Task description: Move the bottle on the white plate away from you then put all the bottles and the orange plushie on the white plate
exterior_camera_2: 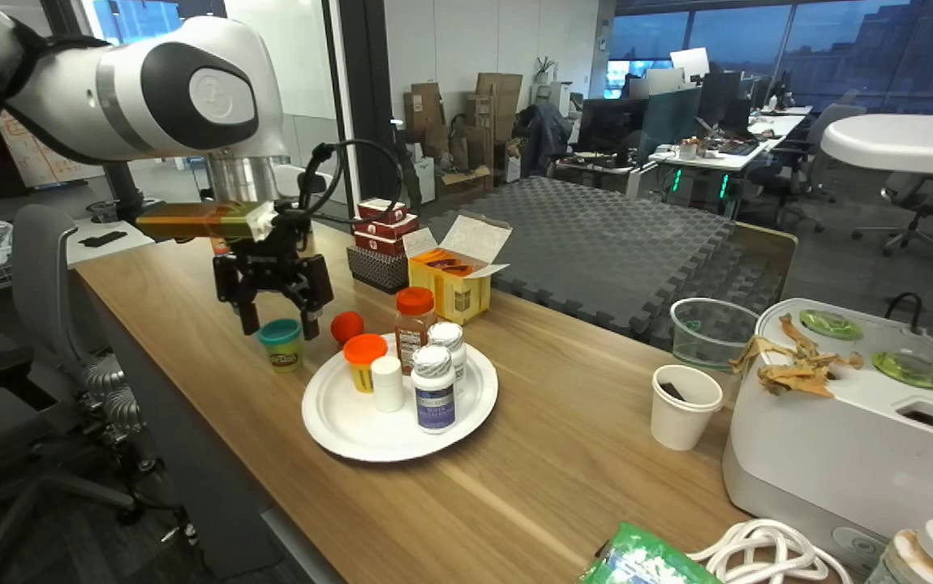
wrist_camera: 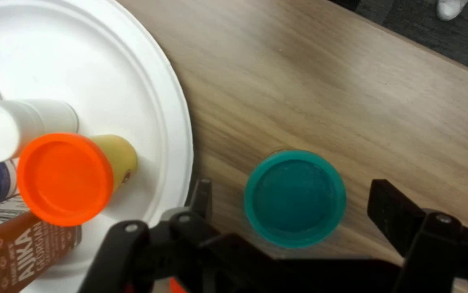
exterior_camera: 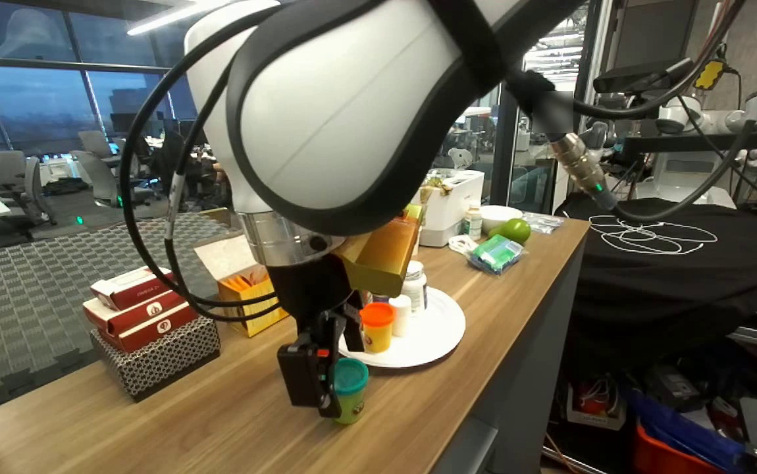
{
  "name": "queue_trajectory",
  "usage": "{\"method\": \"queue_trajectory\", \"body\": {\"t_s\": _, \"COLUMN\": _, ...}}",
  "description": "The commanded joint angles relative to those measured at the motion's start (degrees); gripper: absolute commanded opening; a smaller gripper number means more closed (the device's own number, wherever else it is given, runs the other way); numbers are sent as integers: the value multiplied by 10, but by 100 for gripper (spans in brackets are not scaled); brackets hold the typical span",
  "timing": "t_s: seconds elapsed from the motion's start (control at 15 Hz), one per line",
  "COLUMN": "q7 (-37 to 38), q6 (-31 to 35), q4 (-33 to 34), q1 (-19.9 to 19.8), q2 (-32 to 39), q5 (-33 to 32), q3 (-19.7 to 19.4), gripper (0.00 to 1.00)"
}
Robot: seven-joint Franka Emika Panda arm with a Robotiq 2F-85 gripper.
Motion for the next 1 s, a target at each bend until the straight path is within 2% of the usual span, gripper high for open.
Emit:
{"method": "queue_trajectory", "body": {"t_s": 0.0, "q7": -33, "q6": -2, "q4": 16, "q1": -7, "q2": 8, "q5": 22, "q3": 11, "gripper": 66}}
{"method": "queue_trajectory", "body": {"t_s": 0.2, "q7": -42, "q6": -6, "q4": 16, "q1": -6, "q2": 10, "q5": 27, "q3": 13, "gripper": 42}}
{"method": "queue_trajectory", "body": {"t_s": 0.33, "q7": -38, "q6": -8, "q4": 15, "q1": -6, "q2": 9, "q5": 28, "q3": 11, "gripper": 29}}
{"method": "queue_trajectory", "body": {"t_s": 0.6, "q7": -24, "q6": -12, "q4": 4, "q1": -5, "q2": -8, "q5": 31, "q3": 7, "gripper": 28}}
{"method": "queue_trajectory", "body": {"t_s": 0.93, "q7": 32, "q6": -27, "q4": -25, "q1": 0, "q2": -47, "q5": 18, "q3": -9, "gripper": 28}}
